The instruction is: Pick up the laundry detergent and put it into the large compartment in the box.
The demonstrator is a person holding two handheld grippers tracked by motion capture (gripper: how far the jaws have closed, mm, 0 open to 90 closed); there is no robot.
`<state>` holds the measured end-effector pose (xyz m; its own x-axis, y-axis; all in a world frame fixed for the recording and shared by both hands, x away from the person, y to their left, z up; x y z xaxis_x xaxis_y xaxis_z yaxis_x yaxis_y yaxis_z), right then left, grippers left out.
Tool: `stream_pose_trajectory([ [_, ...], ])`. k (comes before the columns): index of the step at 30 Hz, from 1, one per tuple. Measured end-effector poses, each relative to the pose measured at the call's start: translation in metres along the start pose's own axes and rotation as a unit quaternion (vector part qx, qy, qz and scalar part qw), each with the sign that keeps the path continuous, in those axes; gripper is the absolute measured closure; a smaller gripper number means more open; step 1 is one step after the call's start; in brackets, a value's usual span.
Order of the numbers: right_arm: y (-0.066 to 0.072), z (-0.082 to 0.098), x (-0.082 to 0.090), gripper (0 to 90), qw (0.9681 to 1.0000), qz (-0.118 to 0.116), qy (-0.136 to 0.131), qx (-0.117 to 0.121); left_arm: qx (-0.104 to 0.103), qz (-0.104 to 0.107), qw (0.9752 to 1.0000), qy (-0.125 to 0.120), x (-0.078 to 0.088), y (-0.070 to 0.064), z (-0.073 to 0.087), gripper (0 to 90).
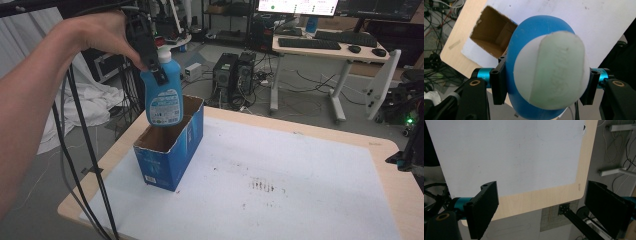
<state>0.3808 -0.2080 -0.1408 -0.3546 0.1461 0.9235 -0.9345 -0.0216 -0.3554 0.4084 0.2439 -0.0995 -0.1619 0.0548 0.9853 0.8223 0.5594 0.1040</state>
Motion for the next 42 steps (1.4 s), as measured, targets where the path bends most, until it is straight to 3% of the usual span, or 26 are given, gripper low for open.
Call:
stream_pose_trajectory([
  [33,-0.001,0.002,-0.011,11.3,0.9999,-0.01,0.007,-0.001,0.004,0.02,0.9997,0.014,-0.061,0.012,0.008,38.1],
  [42,-0.001,-0.001,-0.016,11.3,0.9998,-0.015,0.008,0.004,0.0,0.032,0.9992,0.023,-0.094,0.011,0.011,38.1],
])
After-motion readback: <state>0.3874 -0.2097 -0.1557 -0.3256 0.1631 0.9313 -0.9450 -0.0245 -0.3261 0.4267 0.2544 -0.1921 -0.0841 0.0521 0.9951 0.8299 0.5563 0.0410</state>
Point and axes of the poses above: each handheld gripper's, and its own axes: x roughly backward along the jaws, z roughly out of its underside, y roughly to its left, the point moved 1 cm from there along -x, roughly forward along the jaws, and after that the axes turned 6 degrees about y, right-handed, at the moved point
